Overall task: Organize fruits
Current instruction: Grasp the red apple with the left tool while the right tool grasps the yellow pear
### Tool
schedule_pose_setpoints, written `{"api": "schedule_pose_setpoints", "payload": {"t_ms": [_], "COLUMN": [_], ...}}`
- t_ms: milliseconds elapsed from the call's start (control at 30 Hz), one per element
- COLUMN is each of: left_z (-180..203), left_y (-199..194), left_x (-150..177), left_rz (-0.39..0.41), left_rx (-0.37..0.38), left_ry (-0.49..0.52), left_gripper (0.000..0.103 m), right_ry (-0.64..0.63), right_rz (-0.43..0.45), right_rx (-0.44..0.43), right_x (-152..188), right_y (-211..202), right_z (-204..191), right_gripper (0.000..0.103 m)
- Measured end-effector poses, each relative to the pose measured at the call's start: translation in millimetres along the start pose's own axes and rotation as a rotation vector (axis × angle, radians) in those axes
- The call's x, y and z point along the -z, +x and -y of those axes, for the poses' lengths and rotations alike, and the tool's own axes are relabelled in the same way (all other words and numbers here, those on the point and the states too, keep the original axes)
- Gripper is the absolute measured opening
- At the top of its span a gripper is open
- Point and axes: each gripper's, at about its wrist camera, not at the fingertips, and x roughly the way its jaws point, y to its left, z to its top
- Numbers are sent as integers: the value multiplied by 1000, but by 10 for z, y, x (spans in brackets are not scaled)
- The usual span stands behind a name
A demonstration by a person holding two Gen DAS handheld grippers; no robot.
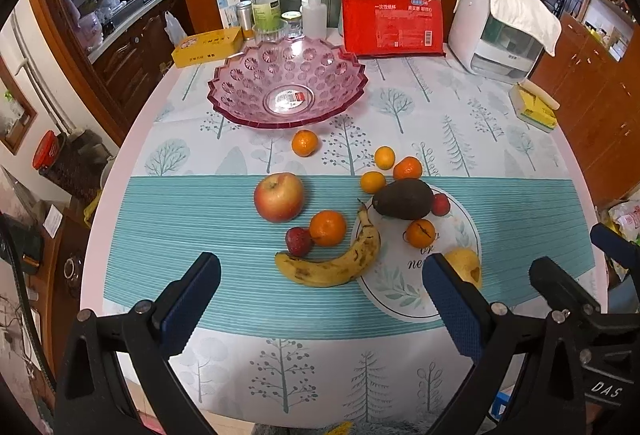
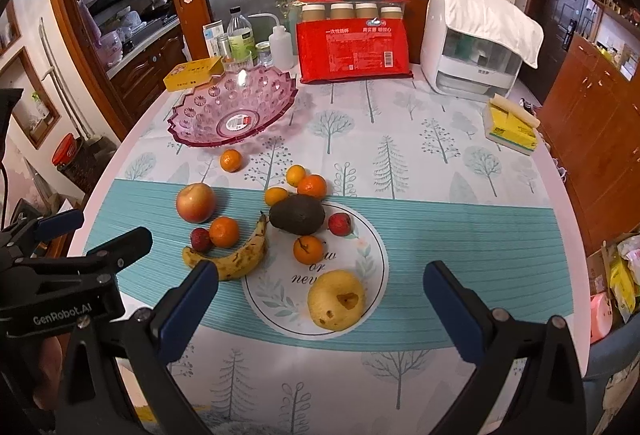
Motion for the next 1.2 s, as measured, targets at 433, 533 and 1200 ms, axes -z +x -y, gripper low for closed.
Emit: {"api": "schedule_pose_setpoints", "payload": {"t_ms": [433,533,1200], "left_z": [-338,-544,-983], "left_y": [544,686,2008], "left_x": [-107,-123,-443], "left_rz": [-92,-115,-279], "left_rx": [-115,-138,-13], "left_ry": [-117,-144,-40], "left_gripper": [101,101,101], "right_ry": [25,42,257], "right_rz": [-142,-181,-335], "right_rx": [-25,-29,18], "right_x": [44,100,621], "right_y": [682,836,1515], "right_z": [395,422,365], "right_gripper": [103,103,99]}}
